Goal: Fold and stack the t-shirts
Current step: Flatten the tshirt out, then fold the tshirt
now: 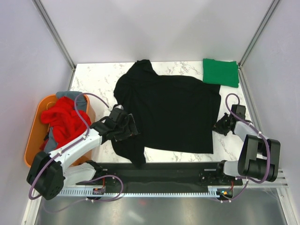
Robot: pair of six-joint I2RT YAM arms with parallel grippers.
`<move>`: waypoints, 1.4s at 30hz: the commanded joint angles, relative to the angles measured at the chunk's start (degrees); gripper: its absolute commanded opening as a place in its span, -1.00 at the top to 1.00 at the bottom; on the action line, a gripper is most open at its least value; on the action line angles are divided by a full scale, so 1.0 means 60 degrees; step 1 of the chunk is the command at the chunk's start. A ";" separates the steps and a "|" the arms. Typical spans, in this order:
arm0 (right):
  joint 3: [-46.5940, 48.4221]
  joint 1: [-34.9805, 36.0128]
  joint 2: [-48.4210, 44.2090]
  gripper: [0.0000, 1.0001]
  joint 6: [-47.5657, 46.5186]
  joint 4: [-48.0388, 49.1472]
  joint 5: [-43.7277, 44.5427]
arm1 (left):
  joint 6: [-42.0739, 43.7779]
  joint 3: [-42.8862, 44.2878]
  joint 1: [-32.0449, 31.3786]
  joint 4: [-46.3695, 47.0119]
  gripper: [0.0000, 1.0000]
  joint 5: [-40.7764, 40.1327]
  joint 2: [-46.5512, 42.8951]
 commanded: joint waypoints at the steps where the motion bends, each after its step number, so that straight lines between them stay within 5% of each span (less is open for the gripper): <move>1: -0.0095 0.0026 -0.0158 1.00 -0.0250 -0.0554 0.0847 | 0.0339 -0.0071 -0.0010 0.0355 -0.77 -0.0014 0.0015; 11: 0.2425 -0.0384 -0.1436 1.00 -0.0558 -0.3031 0.3251 | 0.0383 0.0119 -0.0010 0.0340 -0.77 0.0118 -0.0147; 15: 0.3010 -0.0370 -0.0616 -0.27 -0.0967 -0.3147 0.2913 | 0.0441 0.0075 -0.0010 0.0326 -0.76 0.0118 -0.0103; 18: 0.2590 -0.0370 -0.0804 -0.40 -0.0807 -0.3221 0.2710 | 0.0442 0.0075 -0.0010 0.0355 -0.77 0.0118 -0.0117; 34: -0.0473 0.1152 -0.3134 -0.16 0.1447 -0.2491 0.1214 | -0.0642 -0.0627 -0.0010 -0.1019 -0.82 -0.0451 -0.0878; 39: -0.0958 0.1461 -0.2652 0.31 0.1479 -0.1699 0.1227 | -0.1534 -0.1389 -0.0054 -0.1724 -0.89 -0.0789 -0.1786; 42: -0.0536 0.1461 -0.1950 0.31 0.1288 -0.1303 0.1594 | -0.1799 -0.1638 -0.0054 -0.1901 -0.93 -0.1214 -0.2051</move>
